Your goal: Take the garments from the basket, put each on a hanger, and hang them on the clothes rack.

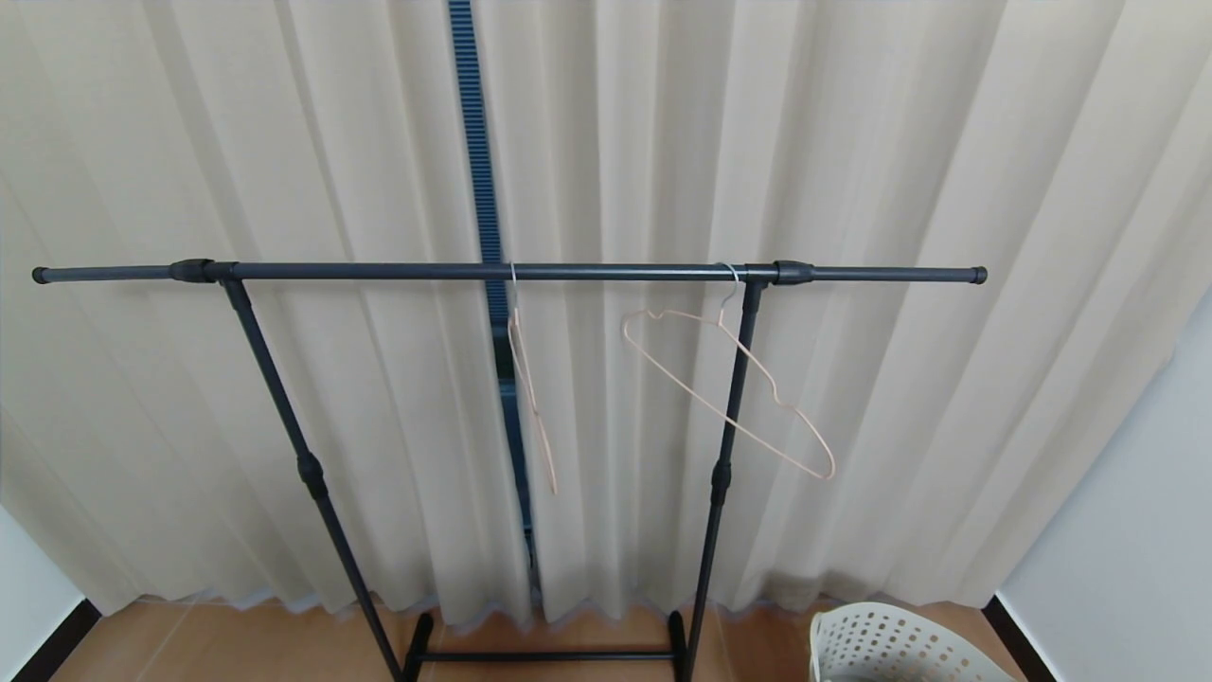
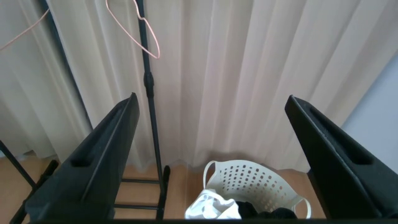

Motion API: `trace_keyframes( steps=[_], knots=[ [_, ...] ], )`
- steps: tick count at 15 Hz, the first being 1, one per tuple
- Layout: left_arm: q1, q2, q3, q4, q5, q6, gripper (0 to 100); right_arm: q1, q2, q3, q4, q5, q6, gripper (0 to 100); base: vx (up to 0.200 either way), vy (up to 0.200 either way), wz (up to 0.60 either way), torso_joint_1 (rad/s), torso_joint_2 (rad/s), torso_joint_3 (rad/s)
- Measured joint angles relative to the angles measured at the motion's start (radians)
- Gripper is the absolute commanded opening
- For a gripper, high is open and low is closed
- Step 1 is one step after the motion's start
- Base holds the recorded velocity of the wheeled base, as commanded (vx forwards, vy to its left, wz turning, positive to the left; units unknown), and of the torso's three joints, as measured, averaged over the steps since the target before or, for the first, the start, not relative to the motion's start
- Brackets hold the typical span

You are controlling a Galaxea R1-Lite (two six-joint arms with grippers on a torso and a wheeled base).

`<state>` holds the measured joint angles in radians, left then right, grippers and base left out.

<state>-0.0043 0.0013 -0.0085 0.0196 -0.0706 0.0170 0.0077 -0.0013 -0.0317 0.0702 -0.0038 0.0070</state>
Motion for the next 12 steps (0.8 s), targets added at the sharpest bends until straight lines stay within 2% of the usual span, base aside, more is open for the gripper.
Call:
trace_keyframes(
  steps=[12],
  knots=[
    [0.000, 0.000, -0.001, 0.000, 0.000, 0.000, 100, 0.000, 0.000, -0.001, 0.000, 0.002, -0.004, 100, 0.000, 0.000, 0.00, 0.000, 0.00, 0.000]
  ],
)
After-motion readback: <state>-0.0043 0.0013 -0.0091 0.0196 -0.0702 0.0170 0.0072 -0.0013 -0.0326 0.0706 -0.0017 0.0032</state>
